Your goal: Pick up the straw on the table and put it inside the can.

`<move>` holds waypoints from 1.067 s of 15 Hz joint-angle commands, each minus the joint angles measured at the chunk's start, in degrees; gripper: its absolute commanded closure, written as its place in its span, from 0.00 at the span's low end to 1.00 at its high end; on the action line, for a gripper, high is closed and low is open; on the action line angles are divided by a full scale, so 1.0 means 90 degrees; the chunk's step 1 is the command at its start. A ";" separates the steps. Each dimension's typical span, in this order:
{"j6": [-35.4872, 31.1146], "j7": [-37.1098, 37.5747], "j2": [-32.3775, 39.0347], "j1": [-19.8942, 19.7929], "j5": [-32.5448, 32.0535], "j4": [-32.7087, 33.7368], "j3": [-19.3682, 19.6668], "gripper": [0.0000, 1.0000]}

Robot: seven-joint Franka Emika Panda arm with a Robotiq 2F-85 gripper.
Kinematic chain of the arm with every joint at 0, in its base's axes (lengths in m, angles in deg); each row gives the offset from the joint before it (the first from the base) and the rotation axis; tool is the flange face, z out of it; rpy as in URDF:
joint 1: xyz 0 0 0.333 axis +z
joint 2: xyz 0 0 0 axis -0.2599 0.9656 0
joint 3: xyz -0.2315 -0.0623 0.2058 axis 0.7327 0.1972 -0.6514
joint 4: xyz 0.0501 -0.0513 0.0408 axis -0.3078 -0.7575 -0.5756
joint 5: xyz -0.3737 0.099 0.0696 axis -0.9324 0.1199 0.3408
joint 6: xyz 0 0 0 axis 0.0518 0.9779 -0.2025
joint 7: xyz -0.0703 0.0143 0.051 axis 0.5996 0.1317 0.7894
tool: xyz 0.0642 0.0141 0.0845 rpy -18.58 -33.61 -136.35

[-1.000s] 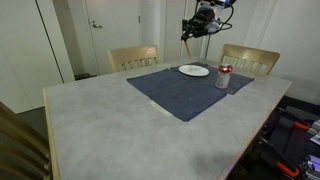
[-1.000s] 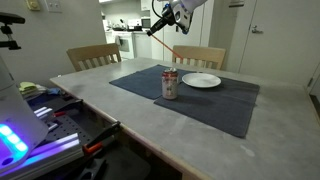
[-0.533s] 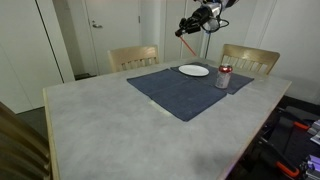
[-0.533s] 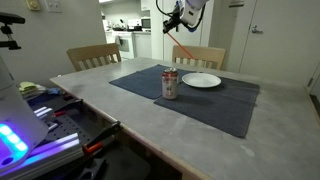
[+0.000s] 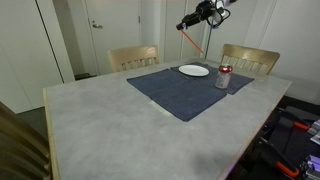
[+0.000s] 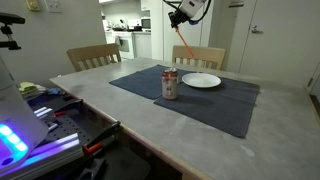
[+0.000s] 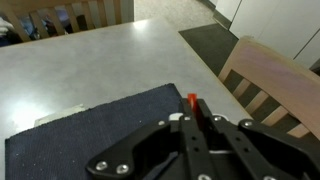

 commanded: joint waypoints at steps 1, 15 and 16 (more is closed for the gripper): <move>0.0192 -0.0052 -0.0625 -0.0111 0.0689 -0.0827 -0.0003 0.98; -0.0123 0.0032 -0.1598 -0.0044 0.0840 -0.1907 0.0211 0.91; -0.0124 0.0032 -0.1598 -0.0044 0.0840 -0.1909 0.0211 0.91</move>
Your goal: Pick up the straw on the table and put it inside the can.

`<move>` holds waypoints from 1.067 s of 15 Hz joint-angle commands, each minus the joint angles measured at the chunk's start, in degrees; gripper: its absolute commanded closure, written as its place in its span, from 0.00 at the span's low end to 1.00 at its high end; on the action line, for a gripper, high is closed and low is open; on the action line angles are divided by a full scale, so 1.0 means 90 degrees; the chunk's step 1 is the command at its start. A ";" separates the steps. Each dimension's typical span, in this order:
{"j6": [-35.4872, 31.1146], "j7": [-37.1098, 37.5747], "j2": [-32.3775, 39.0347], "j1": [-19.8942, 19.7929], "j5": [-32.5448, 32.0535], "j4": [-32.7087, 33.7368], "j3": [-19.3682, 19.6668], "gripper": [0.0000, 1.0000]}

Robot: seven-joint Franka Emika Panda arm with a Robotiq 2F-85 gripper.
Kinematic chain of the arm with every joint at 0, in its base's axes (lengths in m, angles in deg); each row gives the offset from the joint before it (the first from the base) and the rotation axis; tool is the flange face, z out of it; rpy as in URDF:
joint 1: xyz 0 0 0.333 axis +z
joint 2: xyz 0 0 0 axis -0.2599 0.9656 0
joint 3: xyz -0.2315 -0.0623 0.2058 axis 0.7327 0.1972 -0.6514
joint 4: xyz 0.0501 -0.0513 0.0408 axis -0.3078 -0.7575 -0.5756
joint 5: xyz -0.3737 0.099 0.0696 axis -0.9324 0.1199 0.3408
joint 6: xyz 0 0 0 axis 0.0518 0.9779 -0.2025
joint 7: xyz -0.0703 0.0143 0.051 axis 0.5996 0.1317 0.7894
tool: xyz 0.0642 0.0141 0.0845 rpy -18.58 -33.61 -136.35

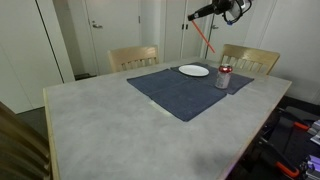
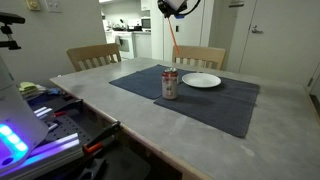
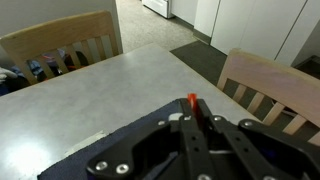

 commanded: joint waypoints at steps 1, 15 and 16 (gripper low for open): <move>-0.0018 0.0032 -0.0005 0.0011 0.0003 0.0006 -0.0017 0.98; -0.1445 0.2024 -0.0349 0.0025 0.0484 -0.0188 0.0061 0.98; -0.1485 0.2102 -0.0364 -0.0014 0.0516 -0.0222 0.0110 0.98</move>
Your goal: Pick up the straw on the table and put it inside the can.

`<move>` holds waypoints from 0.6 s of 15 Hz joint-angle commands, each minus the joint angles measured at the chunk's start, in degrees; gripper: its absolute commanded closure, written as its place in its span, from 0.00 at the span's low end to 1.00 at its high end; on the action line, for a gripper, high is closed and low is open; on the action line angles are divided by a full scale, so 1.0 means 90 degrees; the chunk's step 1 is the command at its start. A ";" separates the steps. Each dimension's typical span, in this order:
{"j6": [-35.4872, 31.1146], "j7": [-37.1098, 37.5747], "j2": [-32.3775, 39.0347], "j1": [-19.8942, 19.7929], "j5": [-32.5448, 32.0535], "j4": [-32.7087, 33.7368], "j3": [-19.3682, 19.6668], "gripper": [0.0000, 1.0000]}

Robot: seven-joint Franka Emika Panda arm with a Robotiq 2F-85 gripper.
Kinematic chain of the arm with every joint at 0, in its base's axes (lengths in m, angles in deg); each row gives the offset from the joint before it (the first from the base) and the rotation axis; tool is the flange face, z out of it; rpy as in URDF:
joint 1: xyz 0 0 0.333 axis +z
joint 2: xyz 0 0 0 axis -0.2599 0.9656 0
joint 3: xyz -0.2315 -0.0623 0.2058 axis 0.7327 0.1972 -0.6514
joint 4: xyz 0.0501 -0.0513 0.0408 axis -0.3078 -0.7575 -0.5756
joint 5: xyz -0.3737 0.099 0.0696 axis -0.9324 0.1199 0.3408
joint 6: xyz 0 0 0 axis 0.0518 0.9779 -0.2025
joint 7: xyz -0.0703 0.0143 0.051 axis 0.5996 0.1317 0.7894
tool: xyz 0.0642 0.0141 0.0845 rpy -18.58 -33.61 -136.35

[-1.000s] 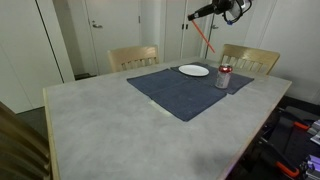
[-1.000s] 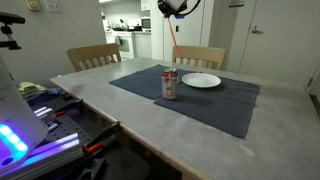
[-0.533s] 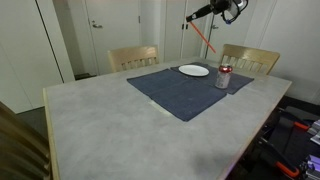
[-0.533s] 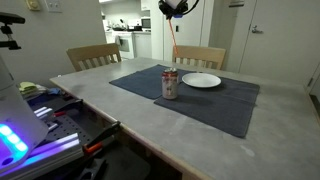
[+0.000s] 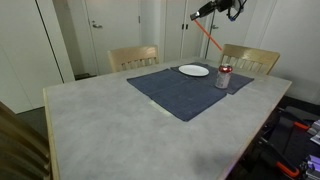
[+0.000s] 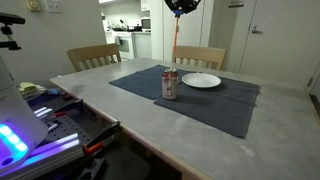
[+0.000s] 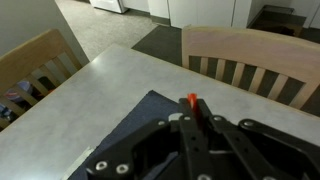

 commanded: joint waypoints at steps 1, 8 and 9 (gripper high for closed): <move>-0.0230 0.0228 -0.0218 -0.0167 0.0330 -0.0269 0.0085 0.98; -0.0281 0.0302 -0.0281 -0.0372 0.1079 -0.0758 0.0292 0.98; -0.0276 0.0287 -0.0312 -0.0387 0.1177 -0.0835 0.0310 0.98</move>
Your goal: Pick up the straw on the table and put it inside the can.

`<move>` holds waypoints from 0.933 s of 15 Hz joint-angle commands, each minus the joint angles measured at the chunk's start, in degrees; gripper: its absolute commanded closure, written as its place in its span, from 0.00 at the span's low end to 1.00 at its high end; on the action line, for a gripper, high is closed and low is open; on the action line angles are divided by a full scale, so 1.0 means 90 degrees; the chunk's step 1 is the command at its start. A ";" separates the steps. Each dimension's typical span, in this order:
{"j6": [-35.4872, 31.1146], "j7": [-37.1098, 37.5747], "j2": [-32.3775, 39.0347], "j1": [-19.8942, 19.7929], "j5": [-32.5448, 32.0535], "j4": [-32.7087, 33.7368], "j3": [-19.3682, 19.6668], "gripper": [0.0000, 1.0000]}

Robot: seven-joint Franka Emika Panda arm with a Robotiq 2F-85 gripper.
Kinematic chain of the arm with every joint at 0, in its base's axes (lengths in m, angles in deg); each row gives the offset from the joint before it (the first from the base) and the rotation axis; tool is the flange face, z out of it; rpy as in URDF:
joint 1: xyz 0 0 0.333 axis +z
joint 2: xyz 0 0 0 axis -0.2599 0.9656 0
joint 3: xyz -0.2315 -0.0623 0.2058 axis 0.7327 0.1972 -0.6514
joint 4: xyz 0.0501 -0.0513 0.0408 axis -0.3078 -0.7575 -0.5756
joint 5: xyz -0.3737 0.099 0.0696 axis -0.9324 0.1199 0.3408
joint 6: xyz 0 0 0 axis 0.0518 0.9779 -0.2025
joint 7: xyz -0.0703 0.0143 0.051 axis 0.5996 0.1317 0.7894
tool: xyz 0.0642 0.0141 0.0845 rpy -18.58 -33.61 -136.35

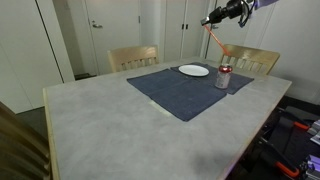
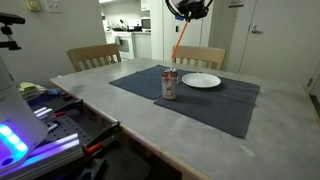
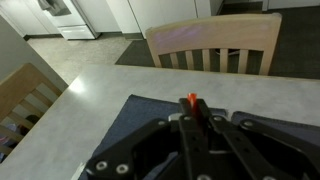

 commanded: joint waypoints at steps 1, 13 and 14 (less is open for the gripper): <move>-0.0105 -0.0015 -0.0316 -0.0096 0.0418 -0.0442 -0.0005 0.98; 0.0000 -0.0827 -0.0884 -0.0265 0.0920 -0.1318 0.0158 0.98; 0.0036 -0.1017 -0.0933 -0.0287 0.0984 -0.1402 0.0177 0.98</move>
